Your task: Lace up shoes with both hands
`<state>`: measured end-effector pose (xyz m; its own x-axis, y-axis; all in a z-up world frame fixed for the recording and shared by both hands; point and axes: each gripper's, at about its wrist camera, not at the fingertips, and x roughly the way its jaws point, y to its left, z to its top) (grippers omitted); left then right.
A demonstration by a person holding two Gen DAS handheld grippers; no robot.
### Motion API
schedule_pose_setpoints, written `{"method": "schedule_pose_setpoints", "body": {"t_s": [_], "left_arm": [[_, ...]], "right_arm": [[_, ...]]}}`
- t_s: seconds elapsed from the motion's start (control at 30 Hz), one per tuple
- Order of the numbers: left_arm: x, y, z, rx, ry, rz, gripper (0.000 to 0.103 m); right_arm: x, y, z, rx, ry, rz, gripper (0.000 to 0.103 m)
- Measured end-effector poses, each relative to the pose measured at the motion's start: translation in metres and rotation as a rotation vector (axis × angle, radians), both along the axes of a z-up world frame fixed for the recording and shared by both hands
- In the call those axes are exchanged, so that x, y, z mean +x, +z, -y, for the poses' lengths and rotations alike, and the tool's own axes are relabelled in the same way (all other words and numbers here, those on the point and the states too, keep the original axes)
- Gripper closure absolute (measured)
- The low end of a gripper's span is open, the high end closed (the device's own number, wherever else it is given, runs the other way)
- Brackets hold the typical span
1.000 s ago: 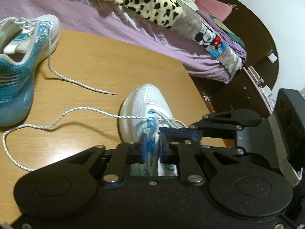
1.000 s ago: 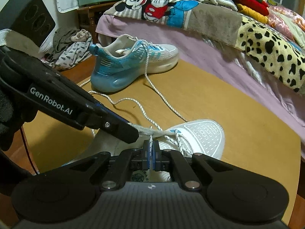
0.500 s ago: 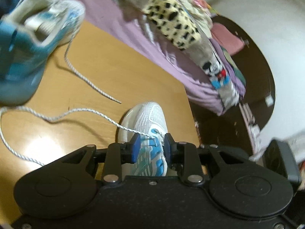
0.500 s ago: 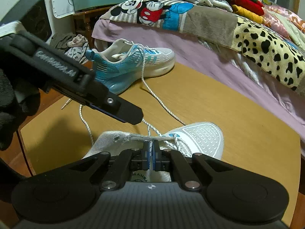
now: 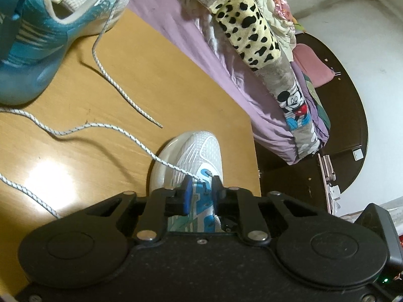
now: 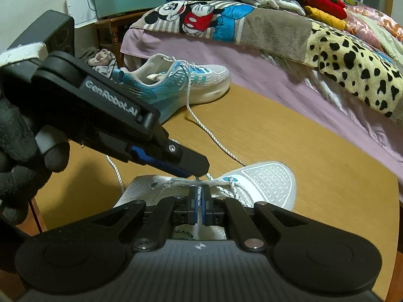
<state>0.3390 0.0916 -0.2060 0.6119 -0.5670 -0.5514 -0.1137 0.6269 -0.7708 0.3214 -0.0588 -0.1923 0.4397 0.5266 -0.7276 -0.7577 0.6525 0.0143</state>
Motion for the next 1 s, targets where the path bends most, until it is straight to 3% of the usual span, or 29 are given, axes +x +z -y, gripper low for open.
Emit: {"method": "schedule_pose_setpoints", "body": {"t_s": [0.2,0.33,0.5,1.0], "left_arm": [[0.001,-0.003,0.002,-0.019,0.006,-0.006,0.102],[0.001,0.004,0.005,0.026,0.003,0.023,0.103],[-0.003,0.016,0.006,0.102,-0.005,0.079,0.103],[-0.008,0.029,-0.02,0.178,0.07,0.119,0.103]], "right_arm": [[-0.001,0.0,0.002,0.003,0.001,0.007,0.098],[-0.003,0.0,0.004,0.004,-0.002,0.008,0.097],[-0.005,0.003,0.01,-0.002,-0.024,0.027,0.069],[-0.014,0.009,0.04,-0.031,-0.1,0.047,0.056]]}}
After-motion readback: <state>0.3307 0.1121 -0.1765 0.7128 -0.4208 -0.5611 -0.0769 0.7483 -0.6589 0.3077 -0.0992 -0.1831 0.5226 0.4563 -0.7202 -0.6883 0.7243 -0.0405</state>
